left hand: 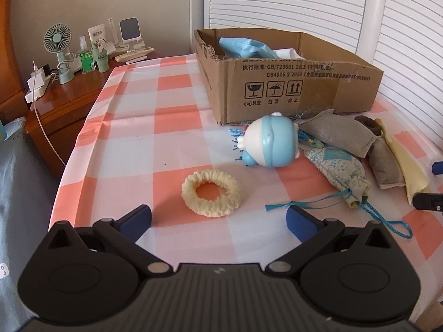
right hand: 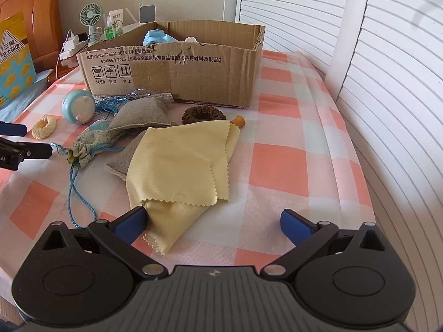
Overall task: Organize soft objects
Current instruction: 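Move both tools back over the remaining soft items on the sheet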
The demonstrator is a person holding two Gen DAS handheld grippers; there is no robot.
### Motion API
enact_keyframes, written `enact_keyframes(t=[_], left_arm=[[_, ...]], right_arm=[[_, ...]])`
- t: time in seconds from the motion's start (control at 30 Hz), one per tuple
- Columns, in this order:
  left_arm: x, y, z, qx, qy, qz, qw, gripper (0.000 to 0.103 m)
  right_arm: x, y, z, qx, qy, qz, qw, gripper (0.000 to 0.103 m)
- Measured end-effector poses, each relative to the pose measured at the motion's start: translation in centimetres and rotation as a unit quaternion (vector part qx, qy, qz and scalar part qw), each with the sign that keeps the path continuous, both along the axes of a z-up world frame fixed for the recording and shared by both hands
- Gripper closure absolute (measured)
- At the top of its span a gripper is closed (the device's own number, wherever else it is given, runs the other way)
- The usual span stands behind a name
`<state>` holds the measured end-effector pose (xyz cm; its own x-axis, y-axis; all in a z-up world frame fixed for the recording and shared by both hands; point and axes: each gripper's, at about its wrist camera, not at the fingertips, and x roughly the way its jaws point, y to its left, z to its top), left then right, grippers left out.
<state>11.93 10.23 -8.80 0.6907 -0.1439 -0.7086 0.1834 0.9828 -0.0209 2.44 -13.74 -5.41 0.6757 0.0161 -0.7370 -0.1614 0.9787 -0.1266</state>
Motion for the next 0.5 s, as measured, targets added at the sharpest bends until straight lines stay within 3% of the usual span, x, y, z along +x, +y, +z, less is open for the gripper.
enact_keyframes(t=[0.13,0.27,0.5], left_arm=[[0.20,0.15,-0.03,0.000,-0.009,0.005,0.9999,0.004],[0.29,0.32,0.36,0.004,-0.020,-0.003,0.9998,0.023],[0.85,0.58,0.61,0.004,-0.022,-0.005,0.9997,0.039]], right_arm=[[-0.03,0.03,0.02,-0.001,-0.001,0.000,1.000,0.000],[-0.11,0.03,-0.03,-0.001,-0.004,0.001,1.000,0.000],[-0.13,0.02,-0.06,-0.001,-0.004,0.001,1.000,0.000]])
